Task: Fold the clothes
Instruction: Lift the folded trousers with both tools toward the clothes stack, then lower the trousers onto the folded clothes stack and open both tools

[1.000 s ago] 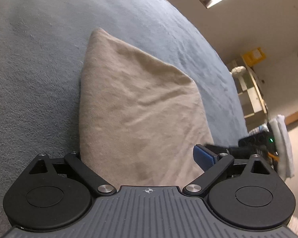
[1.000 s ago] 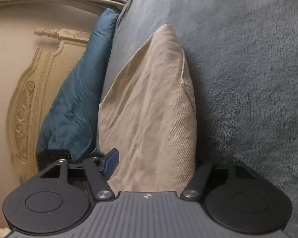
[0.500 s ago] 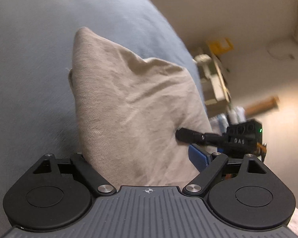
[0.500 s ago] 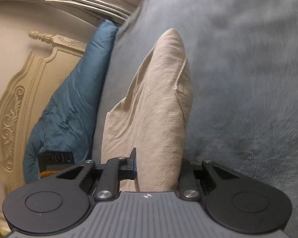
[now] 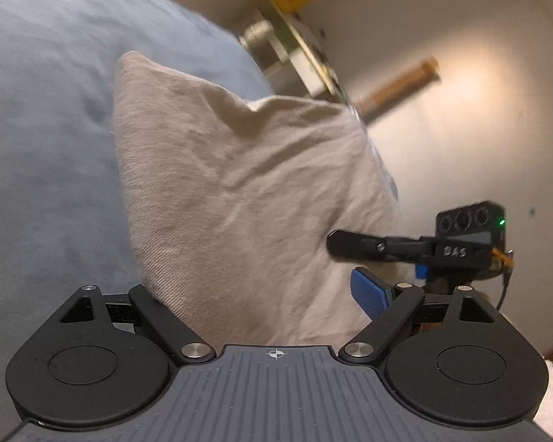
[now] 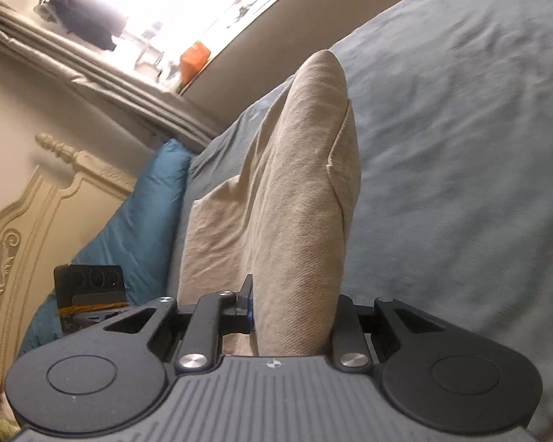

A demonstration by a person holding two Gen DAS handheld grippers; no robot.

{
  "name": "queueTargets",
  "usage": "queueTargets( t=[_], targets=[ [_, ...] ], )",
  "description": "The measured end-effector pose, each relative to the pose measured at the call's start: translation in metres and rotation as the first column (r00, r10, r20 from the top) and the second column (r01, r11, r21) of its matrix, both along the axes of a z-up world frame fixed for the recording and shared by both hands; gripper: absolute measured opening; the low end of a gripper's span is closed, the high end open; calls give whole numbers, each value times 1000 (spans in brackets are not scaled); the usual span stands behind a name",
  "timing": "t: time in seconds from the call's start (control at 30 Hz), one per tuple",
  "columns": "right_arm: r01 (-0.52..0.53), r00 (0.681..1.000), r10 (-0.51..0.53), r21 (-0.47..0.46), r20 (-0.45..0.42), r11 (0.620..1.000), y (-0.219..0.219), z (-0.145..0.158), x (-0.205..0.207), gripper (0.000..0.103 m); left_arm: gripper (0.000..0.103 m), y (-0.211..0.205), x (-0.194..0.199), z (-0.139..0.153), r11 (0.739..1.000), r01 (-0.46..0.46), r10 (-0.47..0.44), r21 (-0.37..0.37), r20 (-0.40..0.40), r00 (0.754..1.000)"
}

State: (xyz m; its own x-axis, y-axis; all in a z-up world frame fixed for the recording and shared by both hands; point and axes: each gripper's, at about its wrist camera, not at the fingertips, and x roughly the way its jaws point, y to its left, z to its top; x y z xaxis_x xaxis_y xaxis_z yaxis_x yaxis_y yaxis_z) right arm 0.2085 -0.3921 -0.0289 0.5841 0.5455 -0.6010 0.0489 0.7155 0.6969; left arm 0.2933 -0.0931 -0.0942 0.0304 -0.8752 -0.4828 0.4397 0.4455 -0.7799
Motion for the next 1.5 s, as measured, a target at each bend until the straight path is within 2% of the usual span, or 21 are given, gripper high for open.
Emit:
queueTargets(
  t=[0.07, 0.17, 0.3, 0.4, 0.53, 0.63, 0.7, 0.77, 0.87, 0.97, 1.03, 1.2, 1.27, 1.37, 1.5],
  targets=[
    [19, 1000, -19, 7, 9, 1000, -16, -6, -19, 22, 87, -25, -11, -6, 999, 44, -45, 31, 5, 999],
    [55, 998, -58, 69, 38, 996, -53, -40, -50, 22, 87, -76, -19, -20, 988, 113, -114, 103, 8, 993],
    [143, 989, -149, 163, 26, 976, -114, -87, -103, 22, 87, -163, -42, -31, 953, 223, -226, 205, -7, 974],
    [215, 975, -222, 178, 19, 960, -170, -99, -162, 22, 86, -255, -67, -32, 920, 318, -322, 230, -19, 946],
    [267, 961, -272, 90, 45, 959, -266, -69, -231, 22, 85, -381, -120, -19, 886, 430, -441, 173, 28, 897],
    [277, 958, -277, 5, 80, 961, -337, -37, -275, 22, 86, -454, -156, -5, 887, 454, -462, 85, 115, 880],
    [258, 963, -252, -49, 97, 965, -381, -20, -289, 22, 86, -495, -172, -4, 890, 454, -454, 32, 116, 883],
    [235, 969, -225, -98, 104, 967, -425, -9, -298, 22, 85, -532, -184, -11, 910, 413, -411, -23, 78, 908],
    [176, 982, -164, -124, 98, 977, -473, -6, -299, 22, 85, -569, -203, -21, 937, 346, -343, -43, 67, 937],
    [99, 992, -90, -96, 91, 991, -509, -18, -288, 22, 85, -581, -210, -28, 957, 286, -284, -41, 49, 958],
    [50, 995, -42, -84, 89, 995, -517, -28, -279, 22, 85, -583, -209, -27, 967, 254, -253, -32, 35, 967],
    [-38, 996, 41, -45, 77, 998, -531, -55, -259, 23, 86, -571, -201, -22, 977, 213, -213, 13, 30, 977],
    [-57, 996, 58, -23, 71, 998, -538, -70, -253, 24, 86, -580, -199, -33, 980, 195, -196, 40, 40, 980],
    [-21, 1000, 21, 7, 2, 1000, -551, -109, -239, 25, 85, -590, -197, -56, 979, 182, -187, 88, 53, 981],
    [-40, 999, 40, -3, 18, 999, -550, -121, -236, 25, 84, -584, -186, -57, 981, 183, -184, 58, 24, 983]
  ],
)
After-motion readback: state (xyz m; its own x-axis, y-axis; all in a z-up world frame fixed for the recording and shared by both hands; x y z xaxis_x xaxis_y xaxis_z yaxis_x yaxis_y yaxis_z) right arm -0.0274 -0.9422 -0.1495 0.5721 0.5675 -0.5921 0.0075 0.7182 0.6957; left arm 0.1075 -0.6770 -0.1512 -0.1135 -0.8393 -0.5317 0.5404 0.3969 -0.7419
